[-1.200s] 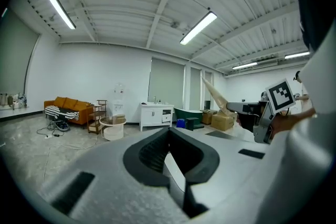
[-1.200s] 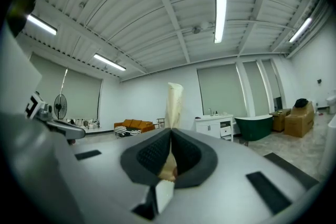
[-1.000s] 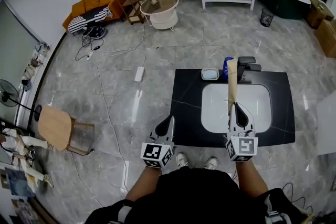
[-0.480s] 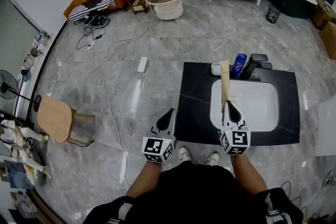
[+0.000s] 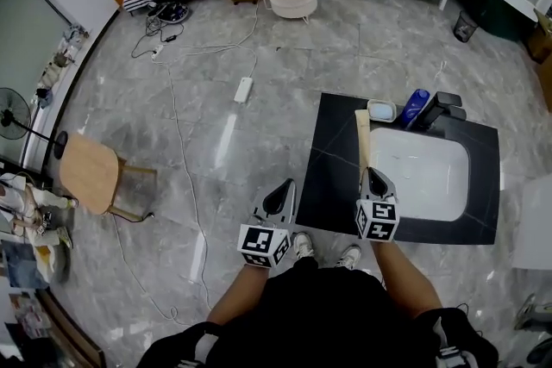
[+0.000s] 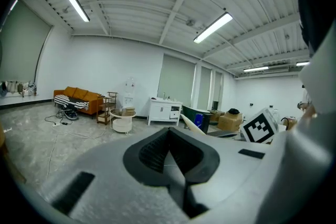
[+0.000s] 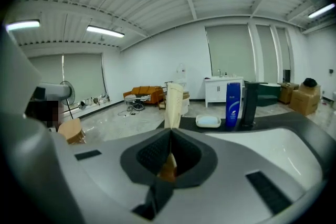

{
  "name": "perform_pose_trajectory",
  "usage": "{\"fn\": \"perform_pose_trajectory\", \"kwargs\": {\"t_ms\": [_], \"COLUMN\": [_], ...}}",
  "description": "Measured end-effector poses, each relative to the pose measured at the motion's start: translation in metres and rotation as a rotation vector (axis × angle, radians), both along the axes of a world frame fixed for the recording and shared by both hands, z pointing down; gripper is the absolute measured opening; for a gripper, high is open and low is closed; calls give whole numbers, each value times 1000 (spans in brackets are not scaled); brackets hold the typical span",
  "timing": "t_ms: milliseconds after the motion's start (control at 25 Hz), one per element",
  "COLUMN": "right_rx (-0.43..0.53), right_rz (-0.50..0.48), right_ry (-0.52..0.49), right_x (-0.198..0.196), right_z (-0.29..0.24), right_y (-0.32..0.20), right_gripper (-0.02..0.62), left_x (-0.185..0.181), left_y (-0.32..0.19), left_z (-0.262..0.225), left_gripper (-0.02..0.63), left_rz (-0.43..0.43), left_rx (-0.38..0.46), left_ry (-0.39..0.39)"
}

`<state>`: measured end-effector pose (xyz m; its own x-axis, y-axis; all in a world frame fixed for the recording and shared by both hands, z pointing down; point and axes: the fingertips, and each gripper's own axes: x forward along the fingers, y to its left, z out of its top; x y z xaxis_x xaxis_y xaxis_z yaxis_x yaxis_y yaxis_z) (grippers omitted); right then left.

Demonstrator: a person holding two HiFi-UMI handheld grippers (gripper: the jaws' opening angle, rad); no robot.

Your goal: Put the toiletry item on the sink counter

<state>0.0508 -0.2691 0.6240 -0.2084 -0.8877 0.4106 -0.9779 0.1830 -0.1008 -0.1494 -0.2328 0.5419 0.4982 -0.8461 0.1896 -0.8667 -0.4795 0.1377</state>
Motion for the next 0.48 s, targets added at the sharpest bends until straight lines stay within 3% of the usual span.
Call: {"fn": "perform_pose_trajectory", "kwargs": {"t_ms": [200, 480], "right_rx": [-125, -223], "right_rz": [4, 4], "right_ry": [48, 123], "right_x": [-11, -13], "right_z": [53, 92], "right_y": [-3, -11], "right_gripper": [8, 8], "left_x": [3, -30], "left_y": [-6, -10], "left_z": [-9, -3], "left_gripper": [9, 9], "left_rz": [-1, -48], "left_rx": [26, 20], "left_ry": [30, 5]}}
